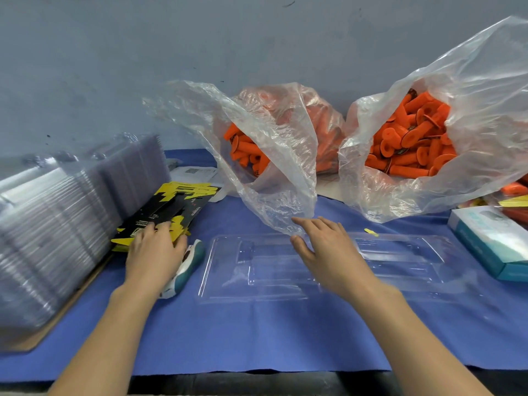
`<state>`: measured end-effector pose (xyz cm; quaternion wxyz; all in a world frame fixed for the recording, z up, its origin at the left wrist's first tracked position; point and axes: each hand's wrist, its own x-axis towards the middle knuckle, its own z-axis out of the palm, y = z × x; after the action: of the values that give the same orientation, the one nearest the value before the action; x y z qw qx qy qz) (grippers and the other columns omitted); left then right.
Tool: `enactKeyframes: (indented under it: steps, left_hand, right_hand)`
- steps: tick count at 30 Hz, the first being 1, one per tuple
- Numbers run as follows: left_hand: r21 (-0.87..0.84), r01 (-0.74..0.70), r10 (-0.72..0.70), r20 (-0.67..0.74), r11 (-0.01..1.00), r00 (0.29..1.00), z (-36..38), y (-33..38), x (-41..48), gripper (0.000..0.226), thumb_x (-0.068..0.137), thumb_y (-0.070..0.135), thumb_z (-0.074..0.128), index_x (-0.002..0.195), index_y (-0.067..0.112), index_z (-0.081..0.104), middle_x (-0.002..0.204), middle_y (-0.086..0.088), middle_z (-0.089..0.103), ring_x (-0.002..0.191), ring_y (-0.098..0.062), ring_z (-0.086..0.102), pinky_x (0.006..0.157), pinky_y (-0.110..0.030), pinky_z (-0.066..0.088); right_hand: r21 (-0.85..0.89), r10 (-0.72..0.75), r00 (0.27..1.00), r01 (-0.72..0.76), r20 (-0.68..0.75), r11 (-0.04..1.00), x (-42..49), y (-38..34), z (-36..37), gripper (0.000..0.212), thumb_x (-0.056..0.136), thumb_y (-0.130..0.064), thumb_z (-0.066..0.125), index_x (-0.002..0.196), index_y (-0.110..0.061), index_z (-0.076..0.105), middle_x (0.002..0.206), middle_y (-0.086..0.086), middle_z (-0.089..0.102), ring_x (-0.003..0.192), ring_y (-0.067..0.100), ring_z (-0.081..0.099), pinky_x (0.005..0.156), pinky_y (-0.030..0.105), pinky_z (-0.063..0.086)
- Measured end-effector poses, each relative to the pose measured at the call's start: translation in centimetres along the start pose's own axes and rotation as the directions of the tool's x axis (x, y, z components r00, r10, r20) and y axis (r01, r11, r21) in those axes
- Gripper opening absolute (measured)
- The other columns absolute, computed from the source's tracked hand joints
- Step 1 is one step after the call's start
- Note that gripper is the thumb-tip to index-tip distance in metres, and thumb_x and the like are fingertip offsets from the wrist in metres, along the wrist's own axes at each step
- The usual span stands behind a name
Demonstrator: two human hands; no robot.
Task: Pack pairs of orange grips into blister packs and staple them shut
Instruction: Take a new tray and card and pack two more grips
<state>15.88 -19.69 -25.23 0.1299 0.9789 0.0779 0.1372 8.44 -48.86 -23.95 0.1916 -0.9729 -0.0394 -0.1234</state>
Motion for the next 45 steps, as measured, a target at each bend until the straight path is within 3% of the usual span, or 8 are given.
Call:
enactKeyframes:
  steps: [11,20,24,27,31,36,41,45]
  left_hand:
    - [0.12,-0.048,0.076,-0.245,0.992,0.967,-0.5,-0.4,-0.9,0.03,0.105,0.024,0.035,0.09,0.011,0.058,0.086,-0.014,0.068,0.078,-0.037,0.064,0.058,-0.035,0.035]
    - [-0.076,0.006,-0.03,-0.329,0.997,0.944,-0.9,-1.4,-0.7,0.024,0.102,0.032,0.048,0.105,0.013,0.062,0.091,-0.013,0.068,0.085,-0.039,0.063,0.064,-0.038,0.042]
    - [-0.467,0.11,-0.191,-0.128,0.877,0.973,-1.0,-1.8,0.4,0.016,0.096,0.031,0.059,0.097,0.017,0.066,0.091,-0.001,0.065,0.086,-0.024,0.056,0.071,-0.032,0.038]
    - [-0.735,0.244,-0.265,0.091,0.633,0.96,-1.5,-1.5,0.8,0.009,0.093,0.022,0.062,0.087,0.016,0.062,0.082,0.001,0.063,0.075,-0.016,0.055,0.061,-0.029,0.039]
    - [-0.777,0.388,-0.322,0.251,0.496,0.913,-2.3,-1.3,1.2,0.005,0.09,0.017,0.06,0.085,0.015,0.059,0.078,0.001,0.054,0.068,-0.012,0.046,0.058,-0.029,0.035]
    - [-0.804,0.449,-0.33,0.334,0.389,0.883,-2.6,-1.6,1.6,0.005,0.086,0.016,0.059,0.085,0.013,0.063,0.079,-0.007,0.061,0.071,-0.023,0.056,0.073,-0.036,0.047]
    - [-0.831,0.238,-0.166,0.177,0.502,0.97,-2.4,-2.2,2.1,0.024,0.091,0.009,0.056,0.078,0.02,0.072,0.065,0.006,0.072,0.06,-0.009,0.067,0.049,-0.021,0.05]
    - [-0.71,0.101,-0.151,-0.008,0.697,0.989,-2.3,-3.2,2.6,0.018,0.092,0.022,0.058,0.087,0.014,0.074,0.076,-0.007,0.073,0.079,-0.034,0.068,0.075,-0.048,0.057]
  right_hand:
    - [0.117,-0.013,0.996,0.024,-0.087,0.993,1.0,-3.5,1.4,0.045,0.104,-0.035,0.039,0.149,-0.027,0.038,0.14,-0.006,0.051,0.131,0.022,0.036,0.113,0.035,0.024]
    - [0.143,-0.01,0.993,0.027,-0.117,0.989,0.9,-3.2,1.3,0.043,0.104,-0.031,0.042,0.146,-0.026,0.041,0.139,-0.004,0.052,0.132,0.021,0.035,0.111,0.033,0.024]
    - [0.14,-0.02,0.992,0.037,-0.125,0.989,0.8,-2.9,1.4,0.043,0.103,-0.03,0.043,0.146,-0.025,0.042,0.138,-0.004,0.053,0.131,0.021,0.036,0.11,0.032,0.026]
    - [0.182,-0.019,0.99,0.044,-0.14,0.982,0.8,-3.3,1.6,0.042,0.103,-0.028,0.044,0.144,-0.025,0.044,0.138,-0.005,0.053,0.131,0.019,0.037,0.109,0.03,0.026]
    - [0.193,-0.145,0.979,0.171,-0.141,0.966,1.3,-6.6,2.8,0.043,0.102,-0.024,0.045,0.144,-0.022,0.044,0.142,-0.005,0.049,0.132,0.016,0.035,0.112,0.027,0.023]
    - [0.06,-0.358,0.934,0.358,-0.005,0.932,4.0,-12.6,5.5,0.052,0.104,-0.031,0.036,0.154,-0.028,0.025,0.161,-0.004,0.022,0.147,0.022,0.019,0.12,0.046,0.015]
    - [0.034,-0.454,0.887,0.453,0.08,0.891,6.1,-16.0,8.6,0.06,0.102,-0.03,0.041,0.156,-0.023,0.017,0.165,-0.001,0.012,0.15,0.024,0.014,0.121,0.05,0.014]
    - [0.039,-0.411,0.898,0.41,0.155,0.911,7.4,-15.8,10.2,0.062,0.102,-0.038,0.04,0.155,-0.013,0.019,0.161,0.008,0.024,0.145,0.027,0.026,0.119,0.044,0.018]
